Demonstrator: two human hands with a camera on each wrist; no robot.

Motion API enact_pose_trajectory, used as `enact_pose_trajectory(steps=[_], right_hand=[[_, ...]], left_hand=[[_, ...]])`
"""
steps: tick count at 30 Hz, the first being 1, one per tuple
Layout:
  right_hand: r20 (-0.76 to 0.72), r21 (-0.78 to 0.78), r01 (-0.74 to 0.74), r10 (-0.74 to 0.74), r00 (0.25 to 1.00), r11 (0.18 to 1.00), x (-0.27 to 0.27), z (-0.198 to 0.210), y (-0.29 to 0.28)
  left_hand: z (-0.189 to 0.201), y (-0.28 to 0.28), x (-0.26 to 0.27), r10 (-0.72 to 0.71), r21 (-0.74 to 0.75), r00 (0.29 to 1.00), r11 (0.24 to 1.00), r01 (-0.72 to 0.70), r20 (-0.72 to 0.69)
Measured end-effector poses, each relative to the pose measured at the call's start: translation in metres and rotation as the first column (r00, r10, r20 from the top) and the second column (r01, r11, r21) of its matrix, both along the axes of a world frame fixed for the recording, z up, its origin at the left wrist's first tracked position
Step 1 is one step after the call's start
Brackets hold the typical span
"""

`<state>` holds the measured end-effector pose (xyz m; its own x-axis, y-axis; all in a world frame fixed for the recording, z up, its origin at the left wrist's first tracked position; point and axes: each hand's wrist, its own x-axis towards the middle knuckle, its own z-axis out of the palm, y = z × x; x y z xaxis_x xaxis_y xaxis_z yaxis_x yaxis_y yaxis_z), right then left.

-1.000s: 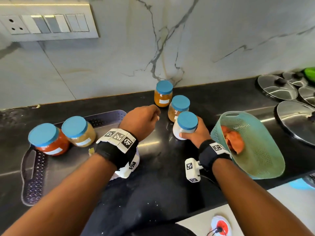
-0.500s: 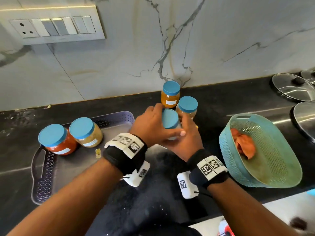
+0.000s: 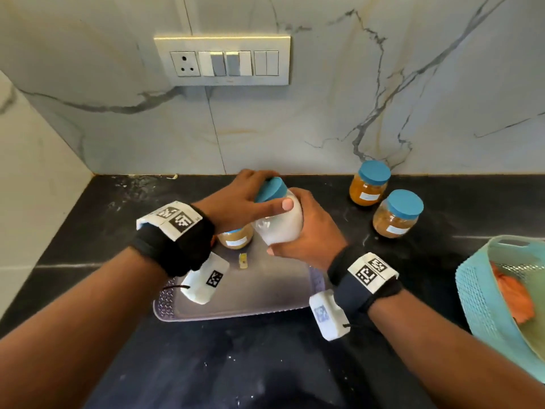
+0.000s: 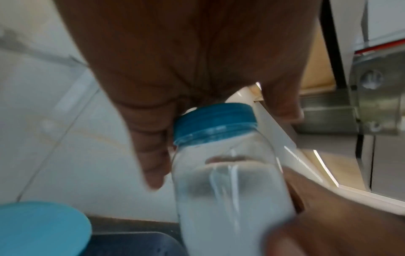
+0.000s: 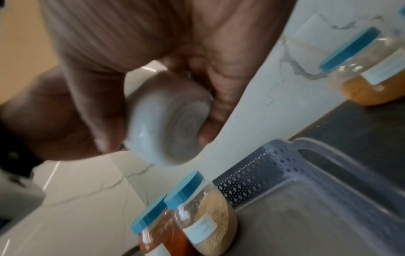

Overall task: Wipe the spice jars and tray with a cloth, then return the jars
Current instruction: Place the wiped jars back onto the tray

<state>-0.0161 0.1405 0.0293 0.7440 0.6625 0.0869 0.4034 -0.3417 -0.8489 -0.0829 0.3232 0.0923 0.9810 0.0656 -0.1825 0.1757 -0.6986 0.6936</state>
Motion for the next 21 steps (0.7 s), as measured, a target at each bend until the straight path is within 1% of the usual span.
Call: enact_pose_trajectory(steps=[1,2,3,4,5,6,7,8,9,10,11,12,15,17,21], right_hand=[[0.086,-0.013,0.048,-0.047,0.995,0.999,-0.004,-0.003,0.008],[0.154,-0.021,0.073,-0.069,0.986,0.997,-0.009,-0.005,0.015],[0.191,-0.03,0.078,-0.071,0.979,0.997,-0.013,-0.007,0.02],[0.192,-0.031,0.062,-0.055,0.98,0.998,-0.015,-0.008,0.023],[0.155,-0.029,0.022,-0.017,0.988,0.999,-0.014,-0.008,0.023],[0.062,-0.013,-0.035,0.036,0.997,0.999,-0.011,-0.006,0.019],[-0.075,0.031,-0.095,0.097,0.992,0.995,-0.007,-0.004,0.014],[-0.223,0.09,-0.146,0.163,0.961,0.985,-0.004,-0.002,0.01],[-0.344,0.144,-0.196,0.235,0.909,0.97,-0.002,0.0,0.007],[-0.412,0.174,-0.245,0.297,0.862,0.954,-0.001,0.002,0.007],[-0.439,0.183,-0.279,0.333,0.834,0.943,-0.002,0.002,0.009],[-0.444,0.185,-0.294,0.346,0.826,0.938,-0.006,0.005,0.012],[-0.425,0.223,-0.263,0.337,0.84,0.938,-0.015,0.006,0.021],[-0.427,0.251,-0.257,0.345,0.836,0.933,-0.019,0.005,0.022],[-0.481,0.315,-0.307,0.43,0.764,0.898,-0.025,0.007,0.024]], left_hand=[[-0.005,-0.002,0.0,0.069,0.123,0.997,0.99,-0.066,-0.025],[-0.008,-0.004,0.0,0.129,0.215,0.991,0.969,-0.121,-0.024],[-0.011,-0.003,-0.001,0.168,0.26,0.986,0.952,-0.164,0.005],[-0.012,-0.001,-0.003,0.182,0.27,0.983,0.945,-0.184,0.034],[-0.013,0.006,-0.005,0.176,0.256,0.983,0.949,-0.185,0.059],[-0.012,0.012,-0.008,0.144,0.216,0.987,0.964,-0.155,0.066],[-0.01,0.019,-0.012,0.089,0.157,0.994,0.983,-0.097,0.06],[-0.009,0.027,-0.016,0.021,0.088,0.998,0.996,-0.026,0.057],[-0.008,0.031,-0.02,-0.039,0.027,0.997,0.999,0.037,0.067],[-0.007,0.032,-0.023,-0.078,-0.01,0.994,0.997,0.079,0.077],[-0.008,0.032,-0.024,-0.101,-0.027,0.991,0.994,0.104,0.09],[-0.008,0.032,-0.025,-0.123,-0.021,0.987,0.992,0.125,0.107],[-0.006,0.032,-0.024,-0.201,0.102,0.963,0.977,0.184,0.18],[-0.004,0.034,-0.026,-0.243,0.18,0.938,0.963,0.202,0.247],[0.002,0.038,-0.029,-0.342,0.21,0.895,0.934,0.29,0.285]])
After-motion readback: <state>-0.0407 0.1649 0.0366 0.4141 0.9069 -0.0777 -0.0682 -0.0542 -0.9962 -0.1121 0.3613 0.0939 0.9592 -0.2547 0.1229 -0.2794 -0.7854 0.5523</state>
